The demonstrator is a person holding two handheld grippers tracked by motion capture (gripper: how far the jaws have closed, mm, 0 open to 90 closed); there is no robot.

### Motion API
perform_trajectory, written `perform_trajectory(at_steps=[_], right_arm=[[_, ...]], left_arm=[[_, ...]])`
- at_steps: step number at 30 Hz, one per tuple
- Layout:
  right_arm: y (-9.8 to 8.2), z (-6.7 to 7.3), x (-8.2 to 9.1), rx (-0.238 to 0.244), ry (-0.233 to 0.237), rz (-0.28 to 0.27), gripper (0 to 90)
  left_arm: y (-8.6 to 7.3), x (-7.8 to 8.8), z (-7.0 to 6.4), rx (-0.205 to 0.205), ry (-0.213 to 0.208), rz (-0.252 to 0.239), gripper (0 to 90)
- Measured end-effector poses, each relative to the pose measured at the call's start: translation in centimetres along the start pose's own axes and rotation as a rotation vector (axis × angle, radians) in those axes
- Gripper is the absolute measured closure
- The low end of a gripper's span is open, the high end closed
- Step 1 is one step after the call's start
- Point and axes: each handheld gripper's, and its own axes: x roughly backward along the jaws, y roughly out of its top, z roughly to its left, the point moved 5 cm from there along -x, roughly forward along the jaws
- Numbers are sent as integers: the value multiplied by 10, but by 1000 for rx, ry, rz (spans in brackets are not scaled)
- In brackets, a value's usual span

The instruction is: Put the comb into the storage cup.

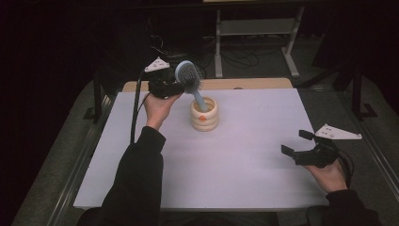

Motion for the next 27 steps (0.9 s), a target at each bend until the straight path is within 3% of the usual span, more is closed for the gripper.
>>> perform_trajectory(at_steps=[24, 27], right_arm=[[-8, 1, -2, 7, 6, 16, 0], [-9, 2, -1, 7, 9, 15, 0]], left_arm=[[-25, -20, 4, 31, -3, 17, 565], [-29, -25, 6, 50, -8, 10, 566]])
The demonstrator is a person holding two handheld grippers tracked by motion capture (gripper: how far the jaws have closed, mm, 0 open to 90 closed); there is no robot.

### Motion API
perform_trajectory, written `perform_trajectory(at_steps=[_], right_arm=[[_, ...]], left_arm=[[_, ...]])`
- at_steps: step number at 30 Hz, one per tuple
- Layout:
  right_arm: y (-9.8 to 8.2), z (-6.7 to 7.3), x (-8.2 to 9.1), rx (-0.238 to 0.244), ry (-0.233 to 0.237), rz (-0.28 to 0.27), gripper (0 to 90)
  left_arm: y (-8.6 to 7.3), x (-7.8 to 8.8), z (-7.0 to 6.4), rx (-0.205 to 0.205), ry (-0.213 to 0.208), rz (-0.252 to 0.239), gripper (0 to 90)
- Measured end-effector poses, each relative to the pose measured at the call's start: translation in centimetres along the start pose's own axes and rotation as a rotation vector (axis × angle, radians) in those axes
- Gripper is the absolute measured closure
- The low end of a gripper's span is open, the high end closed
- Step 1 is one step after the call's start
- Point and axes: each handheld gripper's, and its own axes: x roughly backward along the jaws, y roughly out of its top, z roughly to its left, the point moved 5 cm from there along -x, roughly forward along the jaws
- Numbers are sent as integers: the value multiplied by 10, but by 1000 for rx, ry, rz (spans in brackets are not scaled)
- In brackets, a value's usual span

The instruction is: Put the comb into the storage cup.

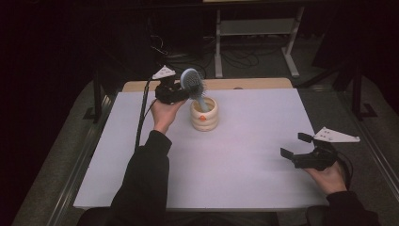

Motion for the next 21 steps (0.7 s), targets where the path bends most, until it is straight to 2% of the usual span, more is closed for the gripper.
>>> perform_trajectory(at_steps=[3, 11, 17, 21], right_arm=[[-1, -1, 0, -5, 0, -2, 0], [-2, -1, 1, -7, 7, 0, 0], [-2, -1, 0, -2, 2, -2, 0], [-3, -1, 0, -1, -1, -1, 0]], left_arm=[[-3, -5, 1, 15, -3, -1, 566], [-15, -16, 4, 17, 10, 24, 565], [-18, -17, 9, 44, 6, 3, 559], [-19, -16, 13, 45, 28, -1, 539]])
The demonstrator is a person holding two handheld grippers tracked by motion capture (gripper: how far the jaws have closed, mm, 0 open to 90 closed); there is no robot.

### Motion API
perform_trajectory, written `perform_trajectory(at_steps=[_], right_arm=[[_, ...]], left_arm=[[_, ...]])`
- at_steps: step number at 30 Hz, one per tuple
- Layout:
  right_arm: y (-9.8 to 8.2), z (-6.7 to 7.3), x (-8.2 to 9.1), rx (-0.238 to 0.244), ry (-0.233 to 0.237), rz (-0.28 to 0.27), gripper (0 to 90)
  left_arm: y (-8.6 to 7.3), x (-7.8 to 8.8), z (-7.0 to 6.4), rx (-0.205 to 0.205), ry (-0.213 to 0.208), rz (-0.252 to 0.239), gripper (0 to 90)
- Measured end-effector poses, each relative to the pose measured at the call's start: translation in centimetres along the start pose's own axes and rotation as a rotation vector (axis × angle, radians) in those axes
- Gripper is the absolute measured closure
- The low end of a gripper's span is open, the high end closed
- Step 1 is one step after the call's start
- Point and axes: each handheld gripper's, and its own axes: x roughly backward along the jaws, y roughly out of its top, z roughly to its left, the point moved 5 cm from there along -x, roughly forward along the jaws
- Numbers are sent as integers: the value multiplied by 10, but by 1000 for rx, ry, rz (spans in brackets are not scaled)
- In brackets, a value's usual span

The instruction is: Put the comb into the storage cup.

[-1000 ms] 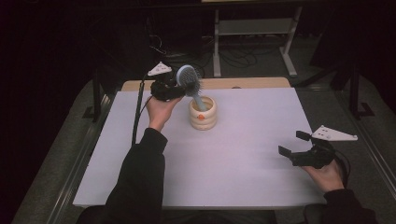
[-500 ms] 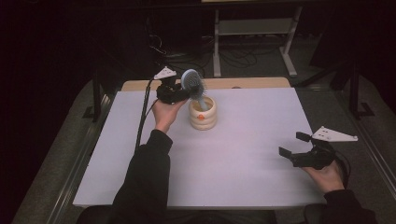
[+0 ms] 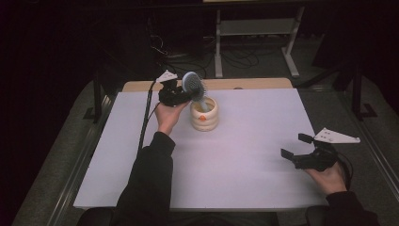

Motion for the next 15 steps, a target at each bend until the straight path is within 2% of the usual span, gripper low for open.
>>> perform_trajectory(at_steps=[3, 5, 10, 11, 15], right_arm=[[-1, 0, 0, -3, 6, 1, 0], [-1, 0, 0, -5, 10, 3, 0], [-3, -1, 0, -10, 9, 5, 0], [-3, -1, 0, -10, 8, 3, 0], [-3, 0, 0, -9, 10, 0, 0]], left_arm=[[-2, 1, 0, -56, 65, -20, 505], [-3, 1, -1, -81, 86, -33, 477], [-5, -1, -2, -101, 78, -35, 410], [-5, -1, -2, -104, 84, -27, 378], [-8, 2, 4, -66, 84, 15, 113]])
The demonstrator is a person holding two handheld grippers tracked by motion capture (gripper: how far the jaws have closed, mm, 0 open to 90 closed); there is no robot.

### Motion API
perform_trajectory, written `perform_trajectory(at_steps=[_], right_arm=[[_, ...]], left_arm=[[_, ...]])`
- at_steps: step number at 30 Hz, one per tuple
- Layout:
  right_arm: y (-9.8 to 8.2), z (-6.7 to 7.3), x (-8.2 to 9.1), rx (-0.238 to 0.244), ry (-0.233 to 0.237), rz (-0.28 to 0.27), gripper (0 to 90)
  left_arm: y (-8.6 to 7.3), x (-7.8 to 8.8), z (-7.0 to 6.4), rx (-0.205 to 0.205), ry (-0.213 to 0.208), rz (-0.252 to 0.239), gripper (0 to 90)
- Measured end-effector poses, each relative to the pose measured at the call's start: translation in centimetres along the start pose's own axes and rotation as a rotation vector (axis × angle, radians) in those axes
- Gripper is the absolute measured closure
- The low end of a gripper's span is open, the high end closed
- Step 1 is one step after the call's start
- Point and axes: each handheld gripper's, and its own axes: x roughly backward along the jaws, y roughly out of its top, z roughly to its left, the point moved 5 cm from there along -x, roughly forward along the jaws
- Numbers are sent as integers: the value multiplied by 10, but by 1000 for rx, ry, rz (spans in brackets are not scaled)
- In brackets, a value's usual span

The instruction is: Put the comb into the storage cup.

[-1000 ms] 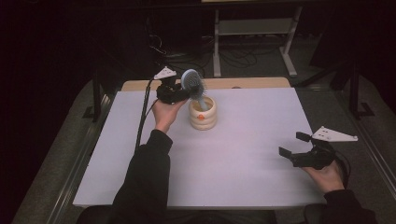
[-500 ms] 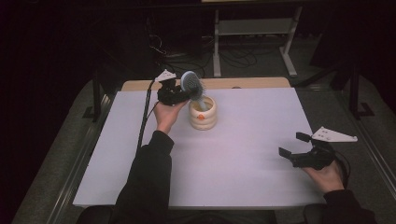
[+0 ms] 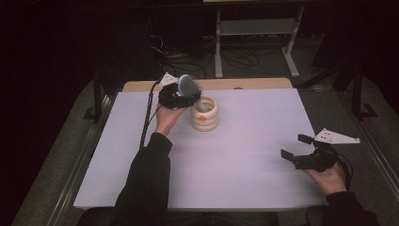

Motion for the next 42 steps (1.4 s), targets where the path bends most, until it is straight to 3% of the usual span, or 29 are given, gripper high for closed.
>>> perform_trajectory(at_steps=[2, 4, 7, 19, 24, 32, 42], right_arm=[[0, 0, 0, 3, 0, -2, 0], [0, 1, 0, 1, 2, -6, 0], [1, 0, 1, -5, 4, -13, 0], [0, 1, 0, 1, 2, -7, 0], [0, 1, 0, 7, 3, -7, 0], [0, 1, 0, 8, 3, -8, 0], [0, 2, 0, 10, 2, -8, 0]], left_arm=[[-2, 2, 2, 38, -58, 19, 0], [-5, 6, 2, 17, -84, 10, 0], [-6, 13, 1, -24, -93, 3, 0], [-6, 34, 1, -62, -124, -32, 0], [-8, 38, 2, -90, -127, -21, 0], [-11, 49, 4, -85, -104, -21, 0], [-18, 75, 6, -125, -80, -25, 0]])
